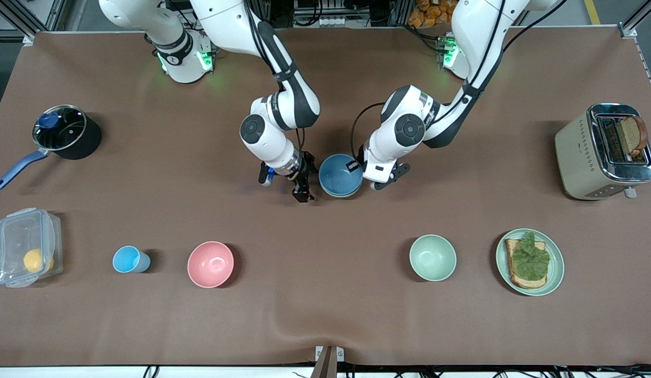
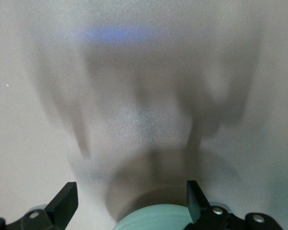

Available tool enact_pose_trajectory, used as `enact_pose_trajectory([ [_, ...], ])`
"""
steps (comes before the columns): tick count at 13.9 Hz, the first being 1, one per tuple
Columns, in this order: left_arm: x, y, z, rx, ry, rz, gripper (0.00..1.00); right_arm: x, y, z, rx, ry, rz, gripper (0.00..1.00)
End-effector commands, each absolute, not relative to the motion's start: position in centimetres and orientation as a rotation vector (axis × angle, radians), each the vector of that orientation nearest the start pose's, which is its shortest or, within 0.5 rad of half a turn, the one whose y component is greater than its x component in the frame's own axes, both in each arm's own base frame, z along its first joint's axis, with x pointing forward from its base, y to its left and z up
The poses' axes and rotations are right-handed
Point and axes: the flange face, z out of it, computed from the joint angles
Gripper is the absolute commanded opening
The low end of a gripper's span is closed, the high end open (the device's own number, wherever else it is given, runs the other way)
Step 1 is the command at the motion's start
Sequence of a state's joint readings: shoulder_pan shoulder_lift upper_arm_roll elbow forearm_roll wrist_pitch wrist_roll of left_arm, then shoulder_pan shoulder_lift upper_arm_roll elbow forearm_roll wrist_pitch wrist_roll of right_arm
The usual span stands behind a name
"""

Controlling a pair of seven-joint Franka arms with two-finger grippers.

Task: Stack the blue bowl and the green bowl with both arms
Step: 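Open the left gripper to release the blue bowl inside the green bowl, then withdraw the left gripper to rest while the right gripper holds the bowls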

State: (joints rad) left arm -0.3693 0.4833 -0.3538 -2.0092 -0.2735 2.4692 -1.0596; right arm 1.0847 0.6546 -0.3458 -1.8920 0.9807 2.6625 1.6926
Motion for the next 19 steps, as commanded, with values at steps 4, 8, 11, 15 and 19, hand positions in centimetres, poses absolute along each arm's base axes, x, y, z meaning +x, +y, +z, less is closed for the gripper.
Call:
enact_pose_trajectory([
  [4,46.1,-39.9,22.7,-3.175,-1.026,0.445,0.84,48.4,42.3,18.4,-1.834,2.126,0.334,1.0],
  [8,47.1,-39.7,24.6,-3.201,-1.045,0.406,1.0,48.5,42.2,18.5,-1.831,2.126,0.331,1.0],
  [11,48.8,-38.1,29.2,-3.235,-1.088,0.322,1.0,48.5,42.2,18.5,-1.831,2.126,0.331,1.0],
  [15,52.6,-32.2,37.4,-3.25,-1.077,0.195,1.0,48.4,42.2,18.5,-1.832,2.127,0.332,1.0],
  [19,56.7,-24.6,44.9,-3.307,-0.958,0.098,1.0,48.4,42.2,18.5,-1.835,2.126,0.333,1.0],
])
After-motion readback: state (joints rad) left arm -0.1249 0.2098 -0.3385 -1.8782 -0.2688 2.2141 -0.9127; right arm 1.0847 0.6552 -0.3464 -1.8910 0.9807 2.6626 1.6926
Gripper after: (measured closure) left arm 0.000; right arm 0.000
